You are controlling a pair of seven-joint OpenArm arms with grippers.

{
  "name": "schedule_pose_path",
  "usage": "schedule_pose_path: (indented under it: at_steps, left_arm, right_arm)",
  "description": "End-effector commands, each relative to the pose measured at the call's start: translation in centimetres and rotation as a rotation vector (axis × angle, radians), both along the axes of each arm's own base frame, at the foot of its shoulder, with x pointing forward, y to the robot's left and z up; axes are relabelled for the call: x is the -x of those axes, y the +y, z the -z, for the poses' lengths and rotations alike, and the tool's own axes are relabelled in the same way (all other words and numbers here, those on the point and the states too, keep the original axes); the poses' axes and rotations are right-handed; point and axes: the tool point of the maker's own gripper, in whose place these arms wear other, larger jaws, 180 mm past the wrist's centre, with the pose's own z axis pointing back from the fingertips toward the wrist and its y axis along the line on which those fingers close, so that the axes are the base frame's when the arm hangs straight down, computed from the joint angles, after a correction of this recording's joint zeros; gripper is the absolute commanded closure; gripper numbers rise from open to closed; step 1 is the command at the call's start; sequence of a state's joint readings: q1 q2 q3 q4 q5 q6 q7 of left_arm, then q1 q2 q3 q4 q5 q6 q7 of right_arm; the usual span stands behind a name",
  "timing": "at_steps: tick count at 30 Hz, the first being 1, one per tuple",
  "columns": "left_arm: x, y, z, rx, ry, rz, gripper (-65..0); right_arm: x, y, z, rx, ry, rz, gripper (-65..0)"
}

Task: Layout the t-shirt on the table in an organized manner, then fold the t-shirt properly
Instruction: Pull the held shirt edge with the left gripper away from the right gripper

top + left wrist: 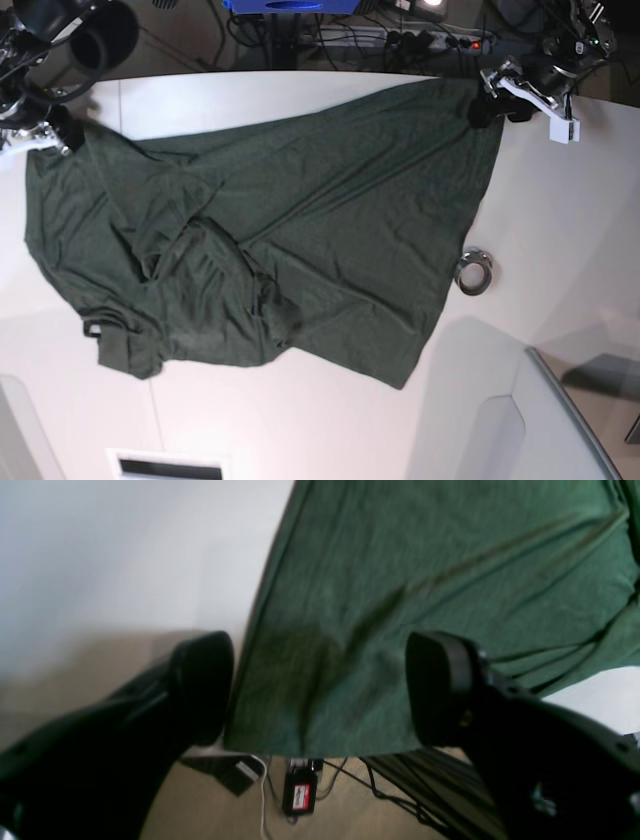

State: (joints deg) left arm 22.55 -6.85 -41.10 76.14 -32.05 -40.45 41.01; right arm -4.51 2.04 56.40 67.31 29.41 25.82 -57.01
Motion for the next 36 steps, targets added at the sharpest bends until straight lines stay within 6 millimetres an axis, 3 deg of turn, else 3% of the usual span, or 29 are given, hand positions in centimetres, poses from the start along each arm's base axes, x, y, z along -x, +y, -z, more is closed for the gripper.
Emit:
schedule_pose_path:
  at_steps: [1, 12, 15, 23, 25, 33, 36]
  left_arm:
    - [0.9, 0.6, 0.2, -0.018, 0.034, 0.005, -51.7]
    - [3.7, -0.7, 1.6, 0.014, 0.102, 0.005, -51.7]
    - [3.7, -2.0, 2.1, 0.035, 0.113, 0.042, -51.7]
    - [2.8, -2.8, 2.2, 0.049, 0.100, 0.058, -51.2]
    - [2.7, -3.2, 2.2, 0.053, 0.100, 0.069, -45.4]
    - [2.6, -3.0, 2.2, 0.052, 0.097, 0.058, -2.5]
    - [2.6, -2.7, 2.0, 0.044, 0.094, 0.060, 0.0]
  right_arm:
    - [2.2, 0.2, 1.0, 0.002, 0.106, -0.031, -0.8]
    - [1.9, 0.2, 1.0, 0.002, 0.102, -0.031, -0.8]
    - [1.8, 0.2, 0.9, 0.002, 0.100, -0.031, -0.8]
    - [2.0, 0.2, 1.0, 0.002, 0.103, -0.030, -0.8]
    - [2.1, 0.2, 1.0, 0.002, 0.105, -0.030, -0.8]
    - [2.2, 0.2, 1.0, 0.002, 0.106, -0.030, -0.8]
    - [2.2, 0.1, 1.0, 0.003, 0.106, -0.030, -0.8]
